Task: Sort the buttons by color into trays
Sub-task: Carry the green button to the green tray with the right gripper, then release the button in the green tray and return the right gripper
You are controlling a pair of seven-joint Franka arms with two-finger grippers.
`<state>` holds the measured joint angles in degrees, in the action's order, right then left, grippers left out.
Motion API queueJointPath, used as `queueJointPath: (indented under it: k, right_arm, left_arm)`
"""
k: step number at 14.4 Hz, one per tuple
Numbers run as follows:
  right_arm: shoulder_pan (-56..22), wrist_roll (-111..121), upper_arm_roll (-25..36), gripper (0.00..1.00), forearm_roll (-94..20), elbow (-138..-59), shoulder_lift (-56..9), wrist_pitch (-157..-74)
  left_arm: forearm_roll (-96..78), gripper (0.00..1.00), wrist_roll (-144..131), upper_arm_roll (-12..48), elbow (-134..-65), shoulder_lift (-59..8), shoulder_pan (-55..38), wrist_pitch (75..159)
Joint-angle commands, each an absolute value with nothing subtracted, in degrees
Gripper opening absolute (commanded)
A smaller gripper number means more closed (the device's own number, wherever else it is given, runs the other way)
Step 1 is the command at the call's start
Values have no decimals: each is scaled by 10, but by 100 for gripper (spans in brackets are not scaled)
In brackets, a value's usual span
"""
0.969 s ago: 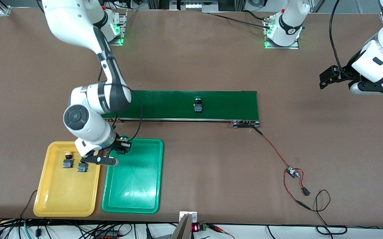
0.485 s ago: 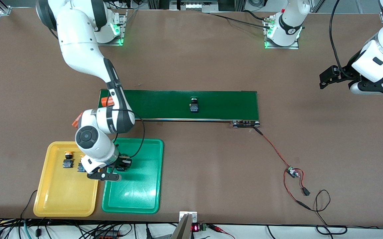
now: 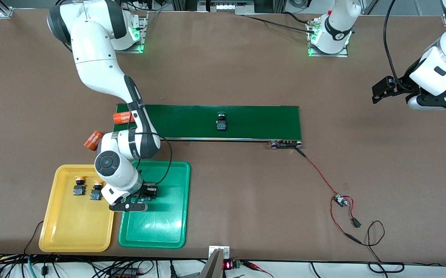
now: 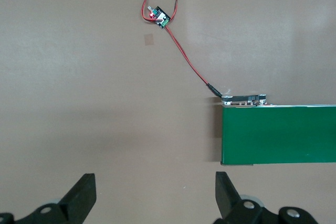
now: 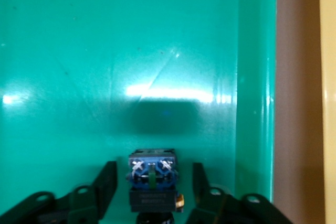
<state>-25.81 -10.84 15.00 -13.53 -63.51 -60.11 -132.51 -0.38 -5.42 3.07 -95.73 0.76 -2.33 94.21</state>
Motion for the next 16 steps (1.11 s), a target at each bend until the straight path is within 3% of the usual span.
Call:
queueJointPath:
  k: [1,5,10,13,16]
  right_arm:
    - [-254,-98,140,100,-148,-628,-557,-1251]
    - [-279,-159,142,100,-142,-670,-474,-1173]
    - [-337,-229,145,100,-140,-842,-341,-1212]
    - [-377,-257,144,100,-140,-1009,-244,-1314]
    - [-421,-302,146,100,-138,-1062,-207,-1310]
  left_arm:
    - [5,100,-48,31,-947,8,-24,930]
    - [5,100,-48,31,-947,8,-24,931]
    - [4,100,-48,31,-947,7,-24,931]
    - [4,100,-48,31,-947,8,-24,931]
    - [4,100,-48,31,-947,8,-24,931]
